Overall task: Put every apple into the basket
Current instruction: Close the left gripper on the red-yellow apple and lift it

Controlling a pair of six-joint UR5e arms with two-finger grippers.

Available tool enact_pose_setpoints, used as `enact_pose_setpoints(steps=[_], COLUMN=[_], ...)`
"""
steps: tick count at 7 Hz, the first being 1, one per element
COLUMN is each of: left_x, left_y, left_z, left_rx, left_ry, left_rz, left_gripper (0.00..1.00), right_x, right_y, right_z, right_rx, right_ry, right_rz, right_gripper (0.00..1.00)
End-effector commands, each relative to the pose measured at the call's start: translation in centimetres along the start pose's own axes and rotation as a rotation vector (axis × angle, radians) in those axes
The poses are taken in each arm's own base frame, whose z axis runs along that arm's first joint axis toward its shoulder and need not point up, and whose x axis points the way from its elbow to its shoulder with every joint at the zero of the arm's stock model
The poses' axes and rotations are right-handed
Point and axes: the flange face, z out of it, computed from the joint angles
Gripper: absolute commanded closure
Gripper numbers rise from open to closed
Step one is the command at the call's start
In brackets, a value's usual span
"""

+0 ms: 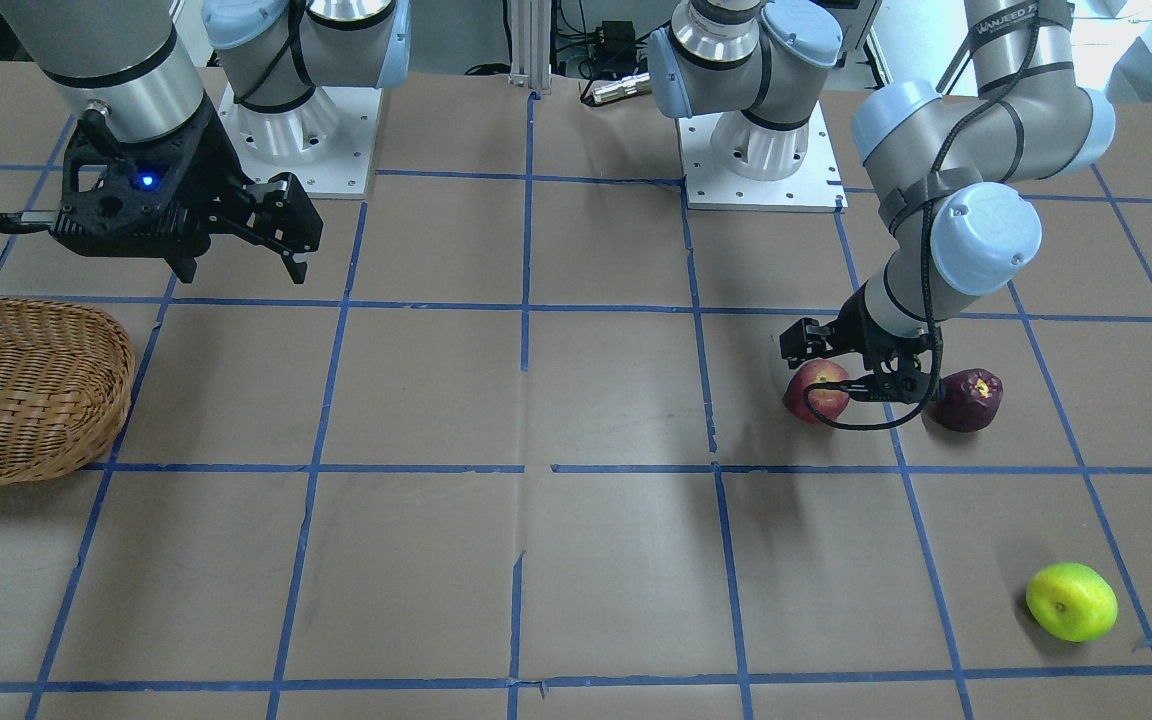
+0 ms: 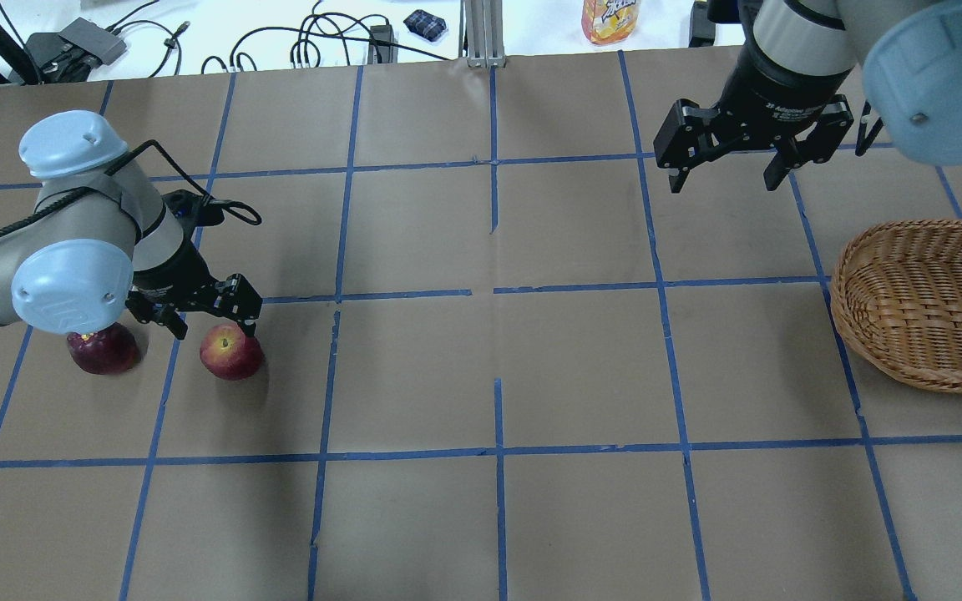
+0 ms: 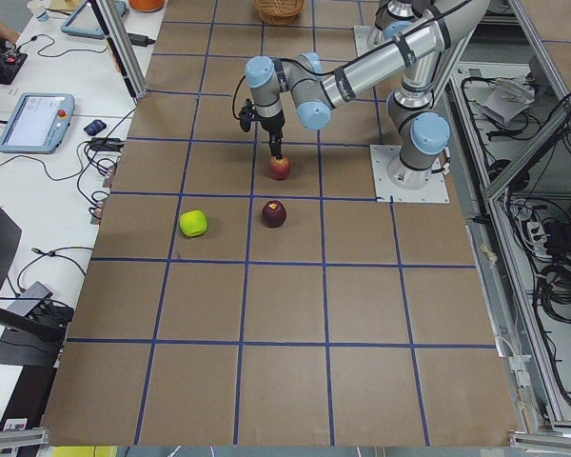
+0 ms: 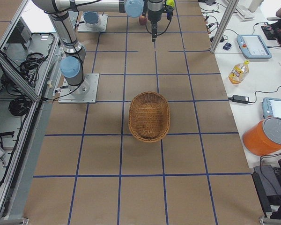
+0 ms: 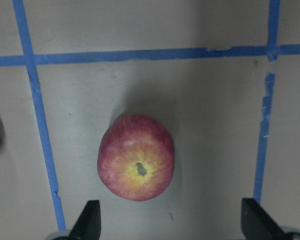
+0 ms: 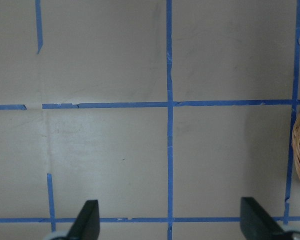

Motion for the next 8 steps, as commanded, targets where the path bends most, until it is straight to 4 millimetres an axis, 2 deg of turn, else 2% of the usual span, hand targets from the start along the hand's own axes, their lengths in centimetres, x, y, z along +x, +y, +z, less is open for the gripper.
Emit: enact_pose_setpoints(steps=[1,5,6,7,8], left_x=[-1.7,-1.4,-1.6,-1.3,0.5], left_y=[-1.4,-1.7,-2.3,-2.3,-2.8], left_z=[2.4,7.0,7.2,5.9,4.0], left_rx=[0.01,-0.001,0.03,0.053,0.086], left_ry=[0.0,0.01,-0.004,0.0,0.013], left_rz=[-0.023,-0.042,-0.042,-0.068,-0.1], left_gripper=[0.0,0.0,0.71,1.0,1.0], right_x=[0.0,0.0,0.0,0.0,0.0], right_y=[-0.5,-0.6,-0.6,-0.6,-0.6], right_z=[0.0,0.0,0.0,0.0,0.0], right_rx=[0.027,0.031,0.03,0.028,0.028], right_ry=[0.0,0.0,-0.001,-0.001,-0.001], right_rz=[-0.003,-0.003,-0.003,-0.003,-0.003], right_gripper=[0.0,0.0,0.0,0.0,0.0])
